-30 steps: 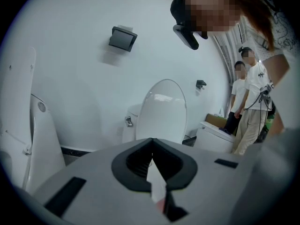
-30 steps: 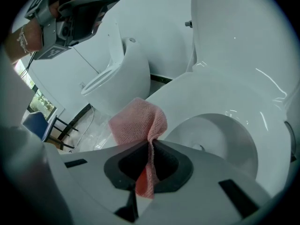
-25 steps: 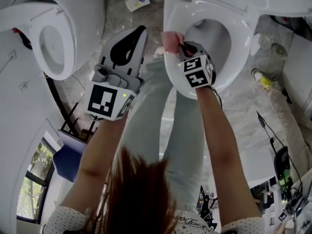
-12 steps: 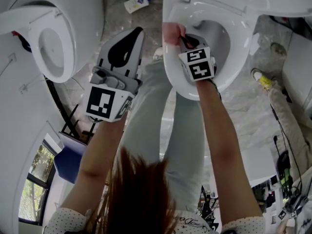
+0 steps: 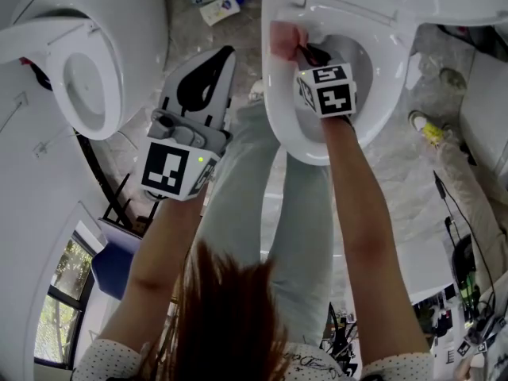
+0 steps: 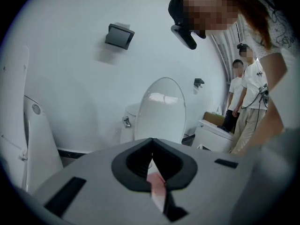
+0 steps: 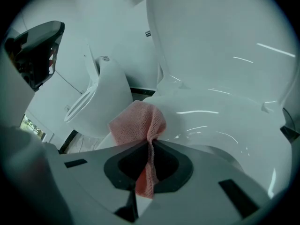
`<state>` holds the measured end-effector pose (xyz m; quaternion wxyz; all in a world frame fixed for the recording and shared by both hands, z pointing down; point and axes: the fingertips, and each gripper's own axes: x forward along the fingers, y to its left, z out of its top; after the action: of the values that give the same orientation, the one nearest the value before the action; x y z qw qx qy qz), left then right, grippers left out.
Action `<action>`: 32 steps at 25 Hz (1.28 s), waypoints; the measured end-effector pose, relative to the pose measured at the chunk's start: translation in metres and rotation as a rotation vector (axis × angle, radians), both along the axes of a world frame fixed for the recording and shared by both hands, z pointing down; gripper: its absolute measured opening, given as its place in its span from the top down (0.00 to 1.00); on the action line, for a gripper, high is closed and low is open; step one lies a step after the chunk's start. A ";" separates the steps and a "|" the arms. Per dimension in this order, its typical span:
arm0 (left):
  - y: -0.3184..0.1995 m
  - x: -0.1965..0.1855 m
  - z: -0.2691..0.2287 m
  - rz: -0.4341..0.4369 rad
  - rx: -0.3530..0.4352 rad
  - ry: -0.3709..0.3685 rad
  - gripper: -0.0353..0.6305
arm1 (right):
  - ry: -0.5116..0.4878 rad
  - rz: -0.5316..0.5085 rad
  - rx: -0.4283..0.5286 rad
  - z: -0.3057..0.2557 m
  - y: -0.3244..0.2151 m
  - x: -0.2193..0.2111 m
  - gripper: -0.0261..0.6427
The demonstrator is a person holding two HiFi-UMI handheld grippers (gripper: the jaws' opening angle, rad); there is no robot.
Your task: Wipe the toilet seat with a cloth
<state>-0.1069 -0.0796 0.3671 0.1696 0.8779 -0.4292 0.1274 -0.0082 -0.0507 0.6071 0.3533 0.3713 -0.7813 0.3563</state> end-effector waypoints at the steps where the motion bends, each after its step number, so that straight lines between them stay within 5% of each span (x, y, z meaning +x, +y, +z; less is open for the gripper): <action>1: 0.000 0.000 0.000 0.003 0.003 -0.003 0.94 | 0.003 0.003 0.003 0.000 -0.003 0.002 0.91; 18: 0.001 0.017 0.002 0.022 -0.004 0.002 0.94 | 0.017 0.254 0.028 0.000 -0.045 0.068 0.91; 32: 0.002 0.022 -0.002 0.026 -0.001 0.003 0.94 | 0.036 0.350 0.084 -0.011 -0.043 0.105 0.91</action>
<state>-0.0845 -0.0779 0.3650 0.1687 0.8836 -0.4175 0.1286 0.0968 -0.0939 0.5965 0.2839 0.5225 -0.7123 0.3729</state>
